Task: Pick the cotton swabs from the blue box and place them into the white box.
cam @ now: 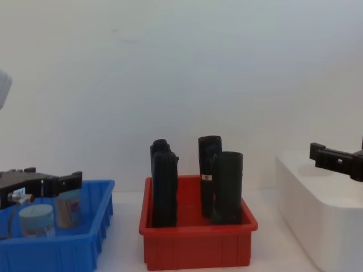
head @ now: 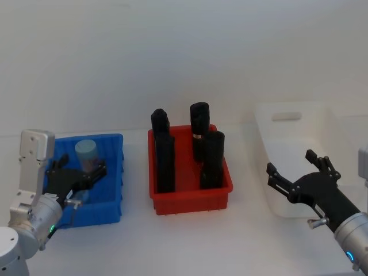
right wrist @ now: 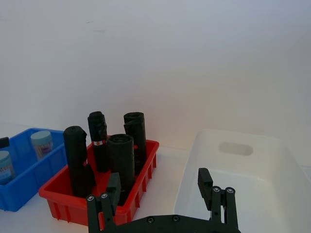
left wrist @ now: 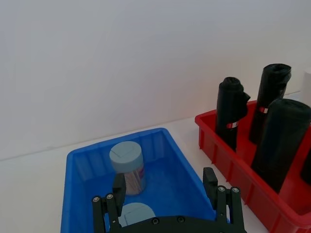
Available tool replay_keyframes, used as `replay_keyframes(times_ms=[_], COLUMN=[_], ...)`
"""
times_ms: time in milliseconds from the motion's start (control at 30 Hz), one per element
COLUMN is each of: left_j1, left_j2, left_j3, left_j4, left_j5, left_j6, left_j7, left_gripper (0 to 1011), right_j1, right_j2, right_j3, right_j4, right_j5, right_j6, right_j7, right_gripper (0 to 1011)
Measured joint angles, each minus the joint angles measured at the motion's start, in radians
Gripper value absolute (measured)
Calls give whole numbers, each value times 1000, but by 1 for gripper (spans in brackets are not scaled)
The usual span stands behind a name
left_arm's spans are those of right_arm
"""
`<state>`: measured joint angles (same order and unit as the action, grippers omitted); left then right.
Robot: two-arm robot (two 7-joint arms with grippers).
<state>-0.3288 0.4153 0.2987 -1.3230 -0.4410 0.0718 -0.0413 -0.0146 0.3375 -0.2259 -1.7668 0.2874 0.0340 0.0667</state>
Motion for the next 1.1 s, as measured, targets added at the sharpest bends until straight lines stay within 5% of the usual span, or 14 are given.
replay_keyframes(times_ms=[1100], left_j1=[-78], left_j2=[-29], left_j3=[-28], left_j4=[232], left_j5=[-25], left_j6=[6], left_j7=[-49], left_gripper=[995], right_j1=[0], right_j2=[0], right_j3=[0], right_j4=[0], right_j5=[0], right_j6=[0], right_j7=[0], right_gripper=[1001])
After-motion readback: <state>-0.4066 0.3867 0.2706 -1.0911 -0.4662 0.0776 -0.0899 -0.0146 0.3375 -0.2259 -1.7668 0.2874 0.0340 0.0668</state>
